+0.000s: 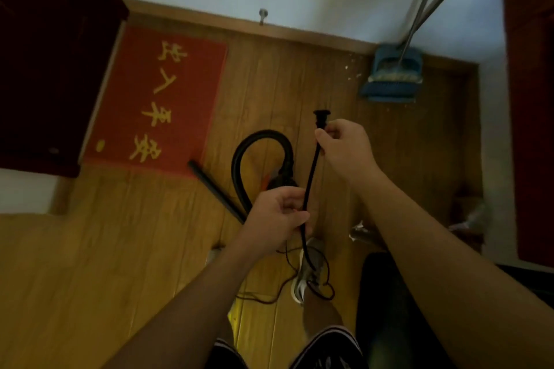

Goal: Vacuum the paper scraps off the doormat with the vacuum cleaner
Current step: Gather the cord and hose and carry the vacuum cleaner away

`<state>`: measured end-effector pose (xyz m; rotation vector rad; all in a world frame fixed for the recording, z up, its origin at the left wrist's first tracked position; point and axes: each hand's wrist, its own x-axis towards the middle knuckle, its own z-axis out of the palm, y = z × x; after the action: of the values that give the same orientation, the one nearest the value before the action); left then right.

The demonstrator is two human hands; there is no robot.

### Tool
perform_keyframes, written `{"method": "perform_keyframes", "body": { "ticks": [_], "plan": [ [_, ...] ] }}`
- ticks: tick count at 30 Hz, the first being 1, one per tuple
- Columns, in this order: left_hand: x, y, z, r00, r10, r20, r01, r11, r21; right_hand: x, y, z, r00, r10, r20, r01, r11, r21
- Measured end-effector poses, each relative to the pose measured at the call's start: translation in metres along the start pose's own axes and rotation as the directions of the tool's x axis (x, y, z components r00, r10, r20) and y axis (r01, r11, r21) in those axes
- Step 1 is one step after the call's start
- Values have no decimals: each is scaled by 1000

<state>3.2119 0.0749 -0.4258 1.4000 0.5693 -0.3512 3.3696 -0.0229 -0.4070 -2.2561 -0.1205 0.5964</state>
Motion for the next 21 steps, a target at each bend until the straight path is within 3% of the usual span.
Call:
{"method": "perform_keyframes", "body": {
  "ticks": [9,21],
  "plan": [
    [118,-182,-17,976,-204,-80,205,979,-4,80,134,129,983,144,111,-147,989,18],
    [212,-345,-16,954,-278,-111,268,959,-97,158,295,243,957,221,189,-228,974,17]
  ]
}}
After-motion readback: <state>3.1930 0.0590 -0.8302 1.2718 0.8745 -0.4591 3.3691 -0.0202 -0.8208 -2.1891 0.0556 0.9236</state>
